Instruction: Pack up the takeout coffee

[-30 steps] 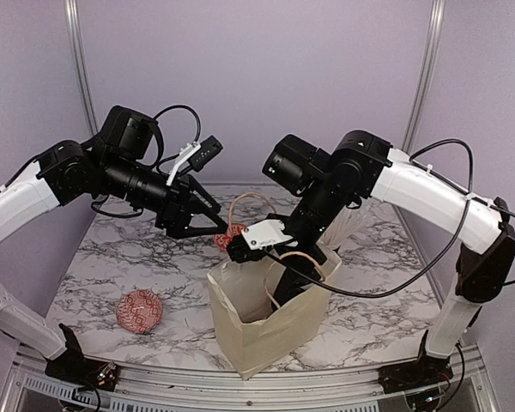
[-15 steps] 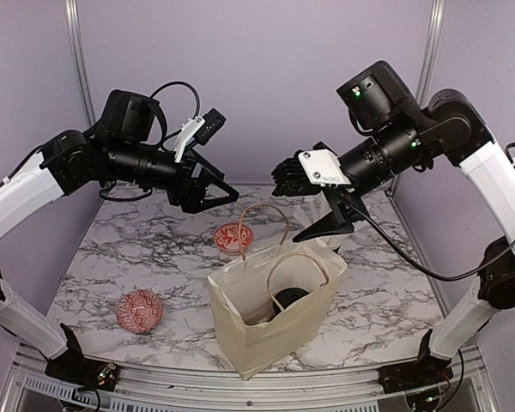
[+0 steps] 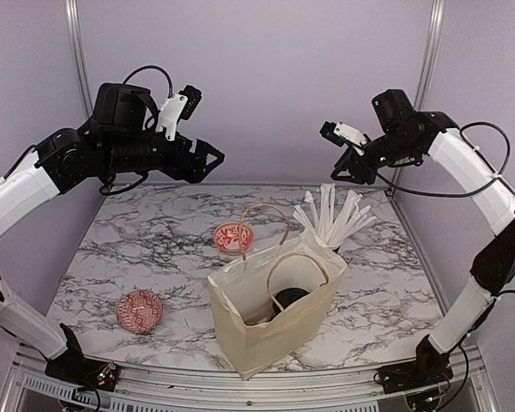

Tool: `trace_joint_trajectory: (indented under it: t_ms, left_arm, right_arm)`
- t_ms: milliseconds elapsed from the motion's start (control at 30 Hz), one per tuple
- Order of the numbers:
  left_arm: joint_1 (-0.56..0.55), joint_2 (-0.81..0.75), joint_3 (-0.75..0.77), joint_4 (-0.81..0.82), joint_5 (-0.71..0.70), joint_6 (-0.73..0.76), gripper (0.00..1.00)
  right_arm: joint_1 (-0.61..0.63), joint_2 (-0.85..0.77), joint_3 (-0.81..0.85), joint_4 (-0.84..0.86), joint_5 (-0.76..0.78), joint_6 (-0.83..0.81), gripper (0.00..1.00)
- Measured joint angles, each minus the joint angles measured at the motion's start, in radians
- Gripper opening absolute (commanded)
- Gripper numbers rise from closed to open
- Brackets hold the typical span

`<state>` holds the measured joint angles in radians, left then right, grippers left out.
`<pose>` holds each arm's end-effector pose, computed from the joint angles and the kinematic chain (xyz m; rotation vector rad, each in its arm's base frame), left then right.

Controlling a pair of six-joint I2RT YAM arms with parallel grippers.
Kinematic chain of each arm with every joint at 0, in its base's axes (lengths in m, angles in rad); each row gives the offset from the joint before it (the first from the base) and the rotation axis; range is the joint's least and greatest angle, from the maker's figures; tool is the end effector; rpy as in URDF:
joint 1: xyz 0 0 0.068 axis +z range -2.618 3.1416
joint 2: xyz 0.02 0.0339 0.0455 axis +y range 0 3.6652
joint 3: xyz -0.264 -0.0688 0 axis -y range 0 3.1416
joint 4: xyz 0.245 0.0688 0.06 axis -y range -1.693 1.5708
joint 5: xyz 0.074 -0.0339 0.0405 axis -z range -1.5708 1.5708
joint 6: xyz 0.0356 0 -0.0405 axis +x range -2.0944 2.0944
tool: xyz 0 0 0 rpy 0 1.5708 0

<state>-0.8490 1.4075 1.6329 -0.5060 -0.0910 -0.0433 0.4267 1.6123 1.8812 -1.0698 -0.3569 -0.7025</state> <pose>0.2057 -0.2288 0.4569 0.6790 1.7579 -0.5342 0.2916 0.1462 0.4231 -1.3844 1.8689 0.2852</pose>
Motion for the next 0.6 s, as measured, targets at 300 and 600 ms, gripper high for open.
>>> trace_joint_trajectory:
  t_ms: [300, 600]
  left_arm:
    - [0.012, -0.02, -0.037, 0.009, -0.173, -0.02, 0.93]
    - [0.017, -0.02, -0.048, 0.009, -0.182, -0.021, 0.93]
  right_arm:
    - [-0.126, 0.063, -0.228, 0.135, -0.08, 0.183, 0.31]
    - [-0.123, 0.062, -0.231, 0.224, -0.139, 0.229, 0.3]
